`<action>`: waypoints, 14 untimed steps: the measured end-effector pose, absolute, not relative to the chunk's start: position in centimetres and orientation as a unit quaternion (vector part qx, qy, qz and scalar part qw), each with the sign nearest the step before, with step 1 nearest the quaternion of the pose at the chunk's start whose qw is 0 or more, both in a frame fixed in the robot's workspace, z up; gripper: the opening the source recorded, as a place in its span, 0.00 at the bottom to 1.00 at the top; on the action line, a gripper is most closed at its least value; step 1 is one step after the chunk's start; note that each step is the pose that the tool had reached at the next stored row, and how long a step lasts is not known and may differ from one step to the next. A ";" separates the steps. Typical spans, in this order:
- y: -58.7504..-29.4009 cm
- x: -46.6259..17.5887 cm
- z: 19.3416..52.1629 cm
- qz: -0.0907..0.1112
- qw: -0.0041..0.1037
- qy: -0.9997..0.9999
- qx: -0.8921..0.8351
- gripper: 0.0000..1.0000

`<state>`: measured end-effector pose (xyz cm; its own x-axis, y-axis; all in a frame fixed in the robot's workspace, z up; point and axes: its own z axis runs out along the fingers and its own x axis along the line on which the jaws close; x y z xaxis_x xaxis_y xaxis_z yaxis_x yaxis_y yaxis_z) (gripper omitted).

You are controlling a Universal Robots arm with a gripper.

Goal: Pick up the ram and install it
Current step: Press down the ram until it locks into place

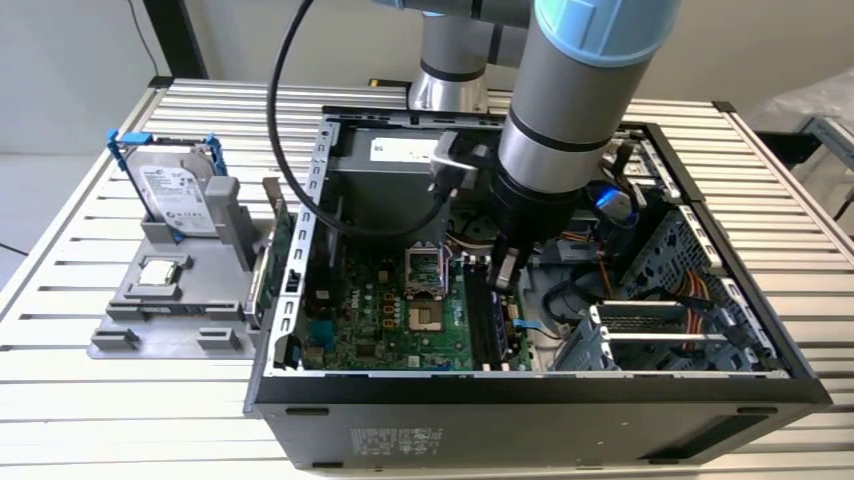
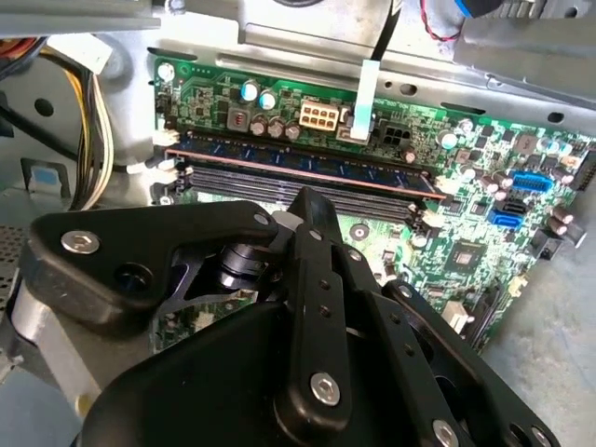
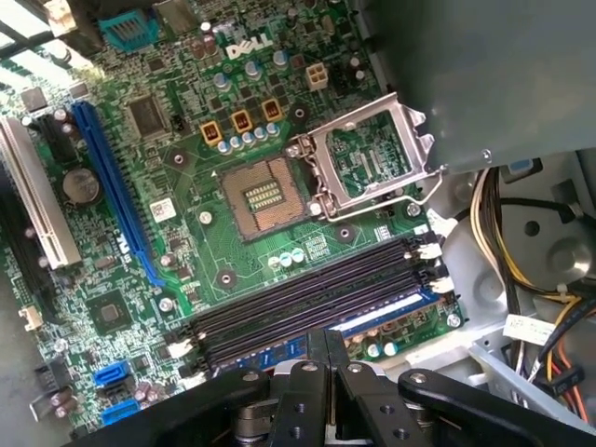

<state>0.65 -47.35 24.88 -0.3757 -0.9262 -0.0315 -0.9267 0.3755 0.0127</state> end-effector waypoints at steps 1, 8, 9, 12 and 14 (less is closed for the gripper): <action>-47.3 0.6 24.9 0.014 0.009 0.828 -0.561 0.00; -47.3 0.7 24.9 0.014 0.009 0.814 -0.581 0.00; -47.3 0.7 24.9 0.014 0.009 0.811 -0.584 0.00; -47.3 0.8 24.9 0.015 0.009 0.804 -0.595 0.00; -47.3 0.8 24.9 0.016 0.009 0.797 -0.603 0.00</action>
